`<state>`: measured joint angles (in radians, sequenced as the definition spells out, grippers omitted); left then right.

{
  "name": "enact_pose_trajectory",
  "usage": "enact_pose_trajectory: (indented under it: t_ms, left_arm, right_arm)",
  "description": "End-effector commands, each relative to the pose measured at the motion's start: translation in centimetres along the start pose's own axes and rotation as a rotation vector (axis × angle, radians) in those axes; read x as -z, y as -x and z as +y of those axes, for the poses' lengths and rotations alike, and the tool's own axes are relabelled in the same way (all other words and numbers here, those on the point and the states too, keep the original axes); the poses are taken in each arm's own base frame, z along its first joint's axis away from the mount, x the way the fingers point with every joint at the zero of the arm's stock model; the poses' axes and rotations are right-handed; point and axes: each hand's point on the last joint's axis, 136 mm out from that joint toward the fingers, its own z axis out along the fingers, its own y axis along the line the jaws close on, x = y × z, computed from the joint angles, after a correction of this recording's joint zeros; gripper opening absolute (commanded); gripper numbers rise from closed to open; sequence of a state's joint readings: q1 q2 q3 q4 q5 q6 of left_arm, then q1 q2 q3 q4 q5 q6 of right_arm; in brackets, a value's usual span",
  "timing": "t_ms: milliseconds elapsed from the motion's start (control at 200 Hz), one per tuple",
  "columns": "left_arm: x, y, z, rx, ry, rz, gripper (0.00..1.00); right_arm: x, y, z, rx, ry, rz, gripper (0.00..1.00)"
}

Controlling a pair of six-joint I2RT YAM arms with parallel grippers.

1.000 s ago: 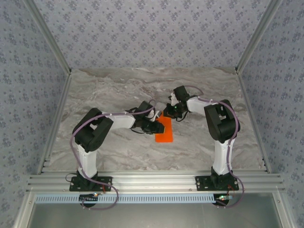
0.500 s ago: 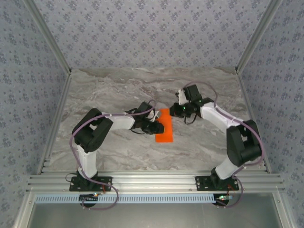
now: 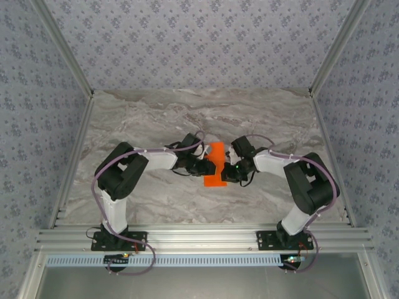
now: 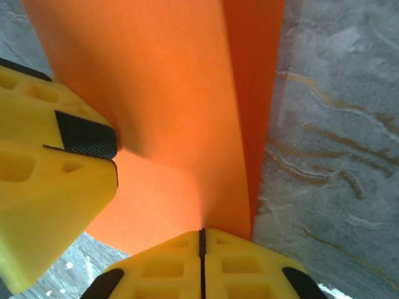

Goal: Fold a paper plane with a square sheet of paper (fold left side to right side)
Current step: Hold the square sheet of paper at the center of the table, then first fold the square sheet of paper in half at the center of the table.

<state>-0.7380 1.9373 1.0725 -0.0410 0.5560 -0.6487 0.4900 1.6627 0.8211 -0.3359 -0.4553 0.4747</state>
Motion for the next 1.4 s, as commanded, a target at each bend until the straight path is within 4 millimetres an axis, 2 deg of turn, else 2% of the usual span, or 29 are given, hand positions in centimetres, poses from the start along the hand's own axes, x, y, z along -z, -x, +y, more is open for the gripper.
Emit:
enact_pose_trajectory:
  t_ms: [0,135,270,615,1004,1394]
  left_arm:
    - [0.6,1.0,-0.7,-0.005,0.016,-0.009,0.29]
    - [1.0,2.8,-1.5,-0.023,0.007,-0.028,0.30]
    - [0.6,3.5,-1.1,-0.025,0.021,-0.019,0.30]
    - [0.1,4.4,1.3,-0.002,0.087,-0.031,0.27]
    - [1.1,8.6,3.8,0.064,0.108,-0.118,0.26]
    - [1.2,12.5,6.5,0.107,0.152,-0.161,0.26]
  right_arm:
    - [-0.8,-1.4,-2.3,-0.024,-0.114,0.061,0.06]
    - [-0.9,-1.9,-3.3,-0.022,-0.157,0.079,0.05]
    - [-1.0,-1.8,-3.2,-0.022,-0.158,0.079,0.06]
    - [-0.7,-2.1,-4.1,-0.007,-0.212,0.101,0.06]
    - [-1.0,-3.5,-6.0,0.007,-0.298,0.161,0.06]
    - [-0.9,-4.0,-6.4,0.019,-0.310,0.170,0.06]
